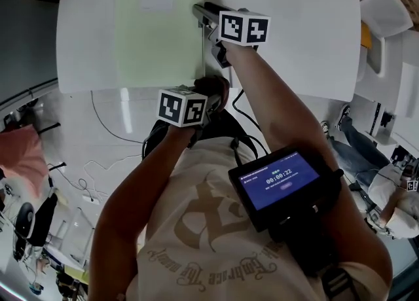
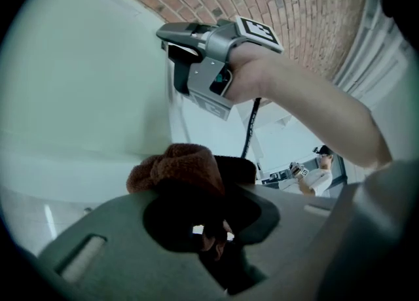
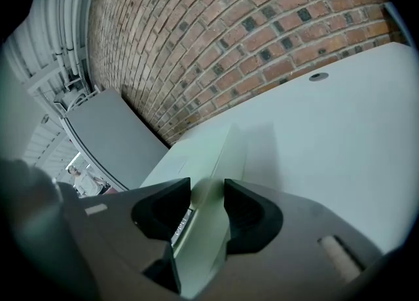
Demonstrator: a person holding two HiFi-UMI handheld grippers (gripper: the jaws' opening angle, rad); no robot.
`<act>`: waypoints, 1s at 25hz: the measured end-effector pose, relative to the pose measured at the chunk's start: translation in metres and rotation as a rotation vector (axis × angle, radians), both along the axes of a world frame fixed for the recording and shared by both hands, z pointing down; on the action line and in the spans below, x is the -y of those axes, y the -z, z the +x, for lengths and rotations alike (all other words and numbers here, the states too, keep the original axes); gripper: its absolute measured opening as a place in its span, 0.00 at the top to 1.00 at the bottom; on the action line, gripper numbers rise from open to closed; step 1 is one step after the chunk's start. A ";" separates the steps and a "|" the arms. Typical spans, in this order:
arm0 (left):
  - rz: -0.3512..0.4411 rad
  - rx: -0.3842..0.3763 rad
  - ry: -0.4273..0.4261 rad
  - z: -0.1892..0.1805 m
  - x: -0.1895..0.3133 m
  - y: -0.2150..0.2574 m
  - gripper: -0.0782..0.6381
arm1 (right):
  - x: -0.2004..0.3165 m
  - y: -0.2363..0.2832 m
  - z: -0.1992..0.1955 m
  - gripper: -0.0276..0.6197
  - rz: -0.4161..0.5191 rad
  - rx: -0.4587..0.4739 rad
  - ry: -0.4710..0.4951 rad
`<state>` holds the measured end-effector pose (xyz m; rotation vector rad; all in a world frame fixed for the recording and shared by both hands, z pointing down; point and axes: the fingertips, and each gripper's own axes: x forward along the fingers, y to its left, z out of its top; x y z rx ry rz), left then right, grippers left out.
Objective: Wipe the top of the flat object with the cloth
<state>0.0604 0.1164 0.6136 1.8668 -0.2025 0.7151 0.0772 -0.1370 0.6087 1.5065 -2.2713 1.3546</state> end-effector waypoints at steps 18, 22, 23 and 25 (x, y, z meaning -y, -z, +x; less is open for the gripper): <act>0.238 -0.183 -0.127 -0.052 0.010 0.074 0.77 | -0.023 0.058 0.003 0.82 0.084 -0.038 -0.021; 0.283 -0.182 -0.083 -0.088 0.022 0.087 0.77 | -0.053 0.074 -0.006 0.85 0.101 -0.076 -0.020; 0.292 -0.183 -0.067 -0.097 0.026 0.090 0.77 | -0.061 0.078 -0.009 0.86 0.102 -0.080 -0.023; 0.313 -0.193 -0.023 -0.113 0.038 0.100 0.77 | -0.073 0.087 -0.014 0.89 0.114 -0.092 -0.023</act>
